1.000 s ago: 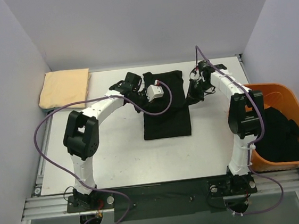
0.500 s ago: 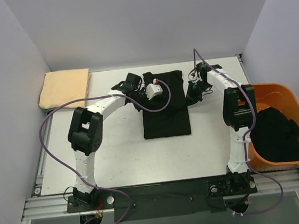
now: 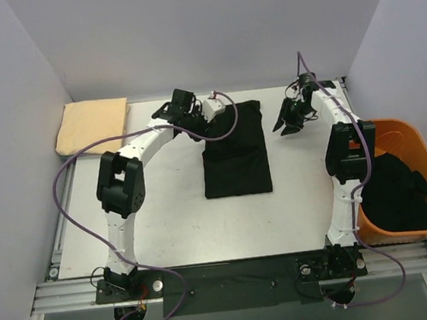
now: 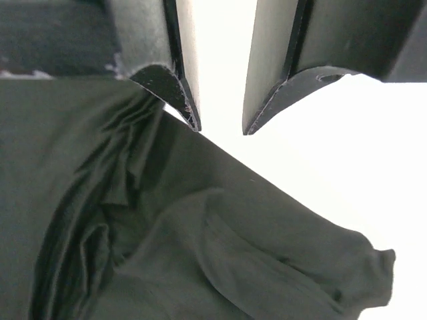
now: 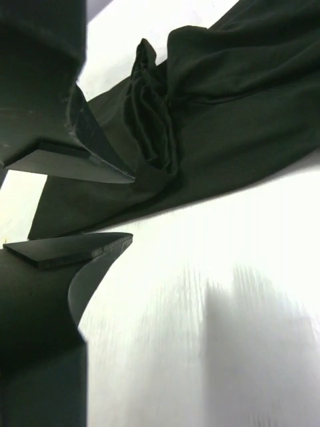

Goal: Fold and stack the t-shirts
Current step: Fold the folded rectangular tshirt in 1/3 of the way

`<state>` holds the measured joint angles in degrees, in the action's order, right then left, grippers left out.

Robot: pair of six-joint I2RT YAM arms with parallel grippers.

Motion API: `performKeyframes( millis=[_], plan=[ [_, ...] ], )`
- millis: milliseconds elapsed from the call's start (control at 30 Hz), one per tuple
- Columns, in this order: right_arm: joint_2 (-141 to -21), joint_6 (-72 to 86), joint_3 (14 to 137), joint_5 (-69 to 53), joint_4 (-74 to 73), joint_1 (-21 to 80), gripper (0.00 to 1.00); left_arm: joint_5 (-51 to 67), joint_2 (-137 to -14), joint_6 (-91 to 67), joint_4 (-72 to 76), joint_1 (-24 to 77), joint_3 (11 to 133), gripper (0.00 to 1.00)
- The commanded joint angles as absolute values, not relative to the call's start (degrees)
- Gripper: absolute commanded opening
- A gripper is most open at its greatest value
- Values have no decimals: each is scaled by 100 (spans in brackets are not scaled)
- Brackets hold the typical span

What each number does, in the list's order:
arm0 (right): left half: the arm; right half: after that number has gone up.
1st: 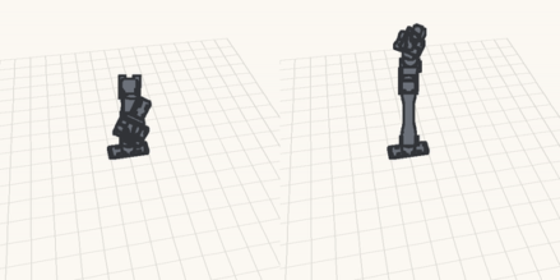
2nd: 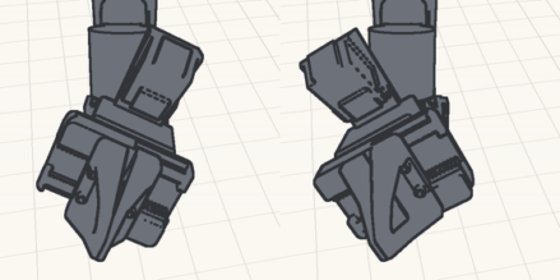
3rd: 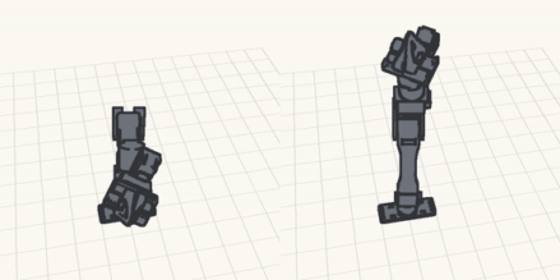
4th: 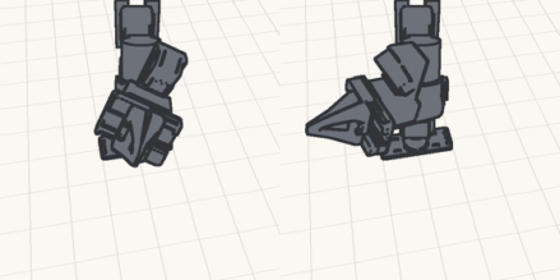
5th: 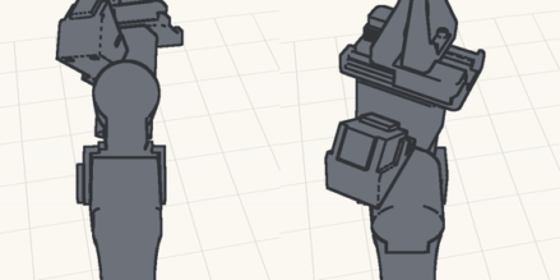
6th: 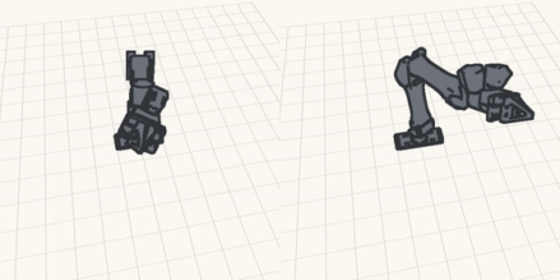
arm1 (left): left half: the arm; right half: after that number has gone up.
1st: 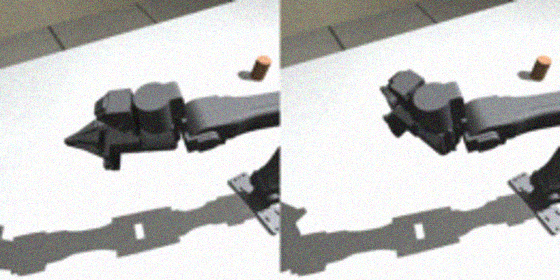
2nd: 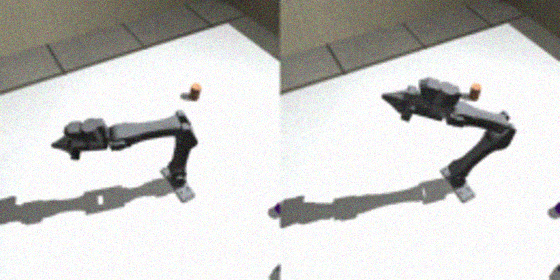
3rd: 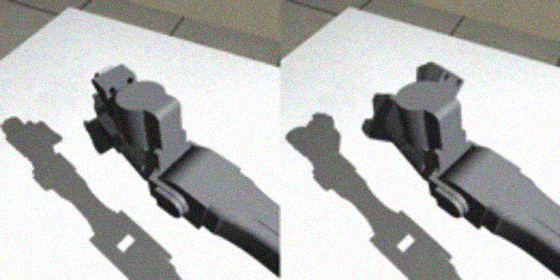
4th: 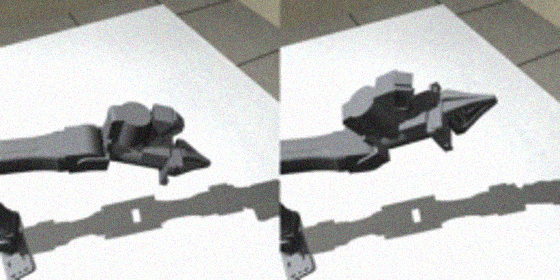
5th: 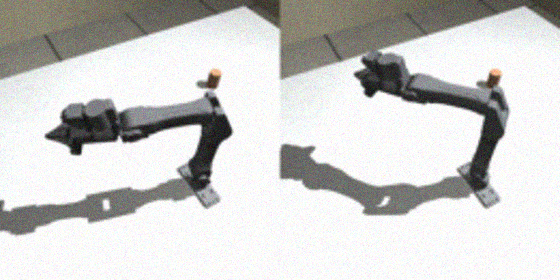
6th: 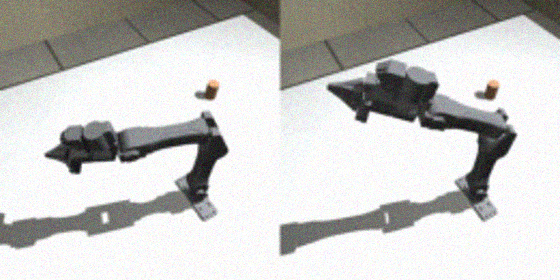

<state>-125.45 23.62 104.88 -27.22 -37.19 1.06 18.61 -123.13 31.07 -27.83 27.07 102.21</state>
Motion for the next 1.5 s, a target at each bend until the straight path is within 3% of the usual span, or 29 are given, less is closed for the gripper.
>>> performKeyframes(
  millis=[0, 133, 233, 767, 1133, 1333, 1467],
  plan=[
    [-11499, 1908, 10102, -2425, -3903, 148, 25, 1960, -12138, 2953, -2811, 2628, 10731, 38],
    [-10935, 1600, 8889, -2847, -3578, 544, 7, 2890, -11831, 3637, -3583, 2759, 10207, 27],
    [-10968, 1670, 8526, -3260, -3262, 808, 0, 3382, -11646, 4392, -3849, 2926, 9669, 19],
    [-12893, 2540, 10212, -3050, -3129, 871, 0, 2654, -12726, 4298, -3094, 2865, 10238, 18],
    [-13078, 2901, 10371, -2953, -2865, 668, 0, 2382, -12832, 3402, -2399, 2646, 10590, 21],
    [-12498, 2750, 10485, -2926, -2603, 747, 0, 3478, -12682, 3331, -3119, 2593, 11424, 24],
    [-12489, 3479, 10381, -3277, -1725, 905, 0, 3551, -13095, 2280, -2489, 2681, 11995, 24]
  ],
)
